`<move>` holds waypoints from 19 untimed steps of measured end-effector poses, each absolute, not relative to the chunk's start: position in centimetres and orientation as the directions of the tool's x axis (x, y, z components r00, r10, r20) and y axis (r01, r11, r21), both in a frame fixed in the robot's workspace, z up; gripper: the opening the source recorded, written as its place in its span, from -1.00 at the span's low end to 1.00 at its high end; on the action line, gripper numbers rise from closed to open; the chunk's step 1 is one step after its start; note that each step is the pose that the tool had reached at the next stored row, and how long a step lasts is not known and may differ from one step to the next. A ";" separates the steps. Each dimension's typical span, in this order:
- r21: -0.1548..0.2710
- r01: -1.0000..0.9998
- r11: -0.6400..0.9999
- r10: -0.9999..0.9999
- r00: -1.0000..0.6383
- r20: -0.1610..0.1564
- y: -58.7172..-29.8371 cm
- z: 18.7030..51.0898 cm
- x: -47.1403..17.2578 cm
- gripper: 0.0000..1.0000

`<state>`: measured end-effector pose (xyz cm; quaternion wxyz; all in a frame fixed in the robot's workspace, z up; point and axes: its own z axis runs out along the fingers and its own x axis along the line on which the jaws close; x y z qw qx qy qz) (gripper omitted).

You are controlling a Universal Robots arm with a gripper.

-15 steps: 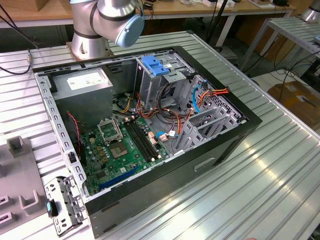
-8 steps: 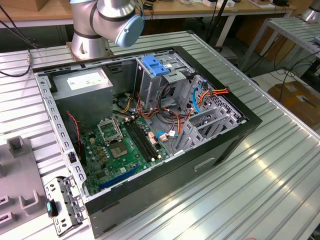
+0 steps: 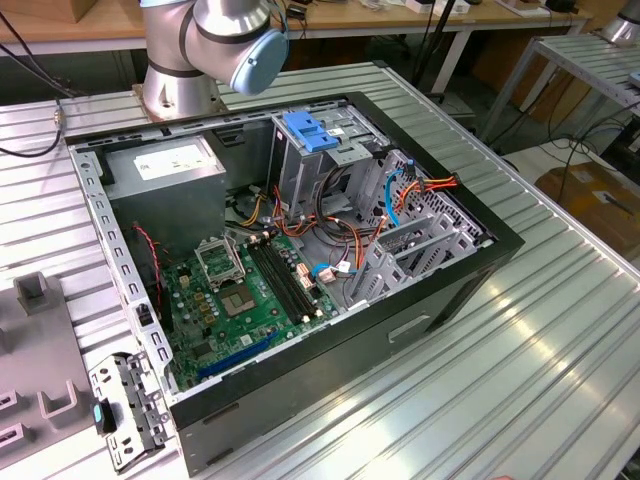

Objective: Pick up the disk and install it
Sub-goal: 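Pick up the disk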

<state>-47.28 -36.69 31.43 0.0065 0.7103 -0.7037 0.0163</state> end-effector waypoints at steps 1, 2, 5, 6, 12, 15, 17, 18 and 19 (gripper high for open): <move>-0.014 -1.000 -0.009 -0.999 0.009 0.032 -36.7 31.4 -47.3 0.33; -0.014 -1.000 -0.010 -0.999 0.009 0.032 -36.7 31.4 -47.3 0.33; -0.013 -1.000 -0.009 -0.999 0.009 0.032 -36.7 31.3 -47.3 0.33; -0.012 -1.000 -0.009 -0.999 0.009 0.032 -36.7 31.2 -47.3 0.33; -0.010 -1.000 -0.009 -0.999 0.009 0.032 -36.7 31.0 -47.3 0.33; -0.010 -1.000 -0.009 -0.999 0.009 0.032 -36.7 31.0 -47.3 0.33; -0.010 -1.000 -0.009 -0.999 0.009 0.032 -36.7 30.9 -47.3 0.33; -0.010 -1.000 -0.009 -0.999 0.009 0.032 -36.7 30.9 -47.3 0.33; -0.010 -1.000 -0.009 -0.999 0.009 0.031 -36.7 30.9 -47.3 0.33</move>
